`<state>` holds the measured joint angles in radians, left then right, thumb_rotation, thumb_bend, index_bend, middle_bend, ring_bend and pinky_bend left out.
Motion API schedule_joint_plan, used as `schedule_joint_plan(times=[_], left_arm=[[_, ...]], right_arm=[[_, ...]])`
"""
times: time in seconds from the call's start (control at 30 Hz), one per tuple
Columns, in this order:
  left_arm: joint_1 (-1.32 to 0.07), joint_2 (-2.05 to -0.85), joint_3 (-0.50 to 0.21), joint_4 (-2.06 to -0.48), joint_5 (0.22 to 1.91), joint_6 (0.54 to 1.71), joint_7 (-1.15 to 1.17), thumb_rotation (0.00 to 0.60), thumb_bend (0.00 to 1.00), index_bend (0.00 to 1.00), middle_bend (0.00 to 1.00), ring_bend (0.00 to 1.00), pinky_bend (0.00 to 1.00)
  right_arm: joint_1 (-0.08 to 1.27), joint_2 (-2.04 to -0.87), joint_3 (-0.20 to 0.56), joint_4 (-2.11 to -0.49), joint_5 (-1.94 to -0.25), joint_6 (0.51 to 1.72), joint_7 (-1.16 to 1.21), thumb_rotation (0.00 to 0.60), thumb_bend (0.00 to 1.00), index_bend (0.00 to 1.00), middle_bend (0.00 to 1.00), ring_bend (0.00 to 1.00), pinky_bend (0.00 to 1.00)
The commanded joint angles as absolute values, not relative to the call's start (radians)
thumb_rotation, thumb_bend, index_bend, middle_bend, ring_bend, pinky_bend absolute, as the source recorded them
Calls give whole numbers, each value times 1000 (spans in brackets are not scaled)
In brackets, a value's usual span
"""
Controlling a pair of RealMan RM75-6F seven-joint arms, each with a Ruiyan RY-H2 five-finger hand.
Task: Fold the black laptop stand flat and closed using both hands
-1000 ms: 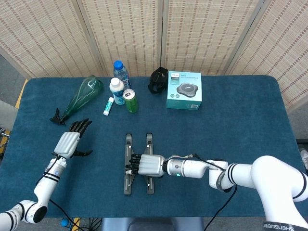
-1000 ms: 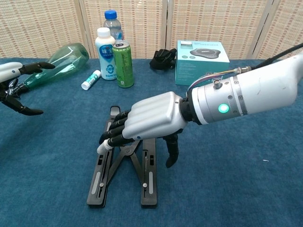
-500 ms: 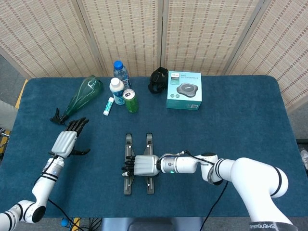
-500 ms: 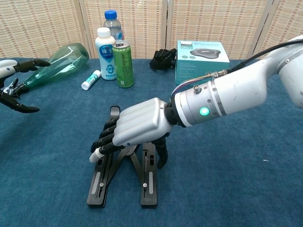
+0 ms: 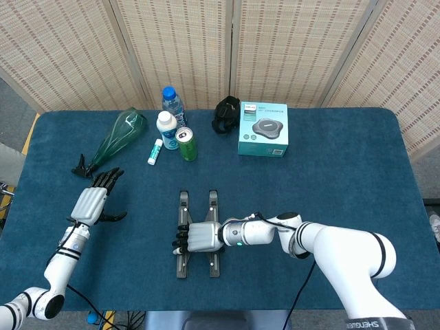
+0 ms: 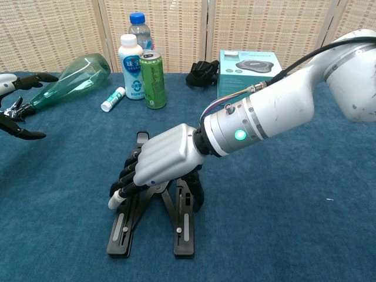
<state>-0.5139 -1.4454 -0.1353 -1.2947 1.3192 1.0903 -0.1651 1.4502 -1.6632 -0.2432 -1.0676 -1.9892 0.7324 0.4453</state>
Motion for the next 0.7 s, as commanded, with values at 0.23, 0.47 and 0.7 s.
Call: schedule_joint_plan(times=[0.23, 0.47, 0.7], left_arm=[[-509, -1450, -136, -1292, 1320, 1093, -167, 600, 147, 0, 12, 0, 0], [-511, -1454, -140, -1290, 1322, 1092, -167, 600, 147, 0, 11, 0, 0], [-508, -1456, -141, -1291, 1323, 1094, -167, 600, 147, 0, 11, 0, 0]], right_arm=[[1468, -1658, -264, -1069, -1984, 746, 466, 600, 0, 0, 0, 0, 0], [1479, -1659, -279, -1077, -1981, 738, 462, 600, 0, 0, 0, 0, 0], [1488, -1668, -281, -1071, -1974, 733, 454, 600, 0, 0, 0, 0, 0]])
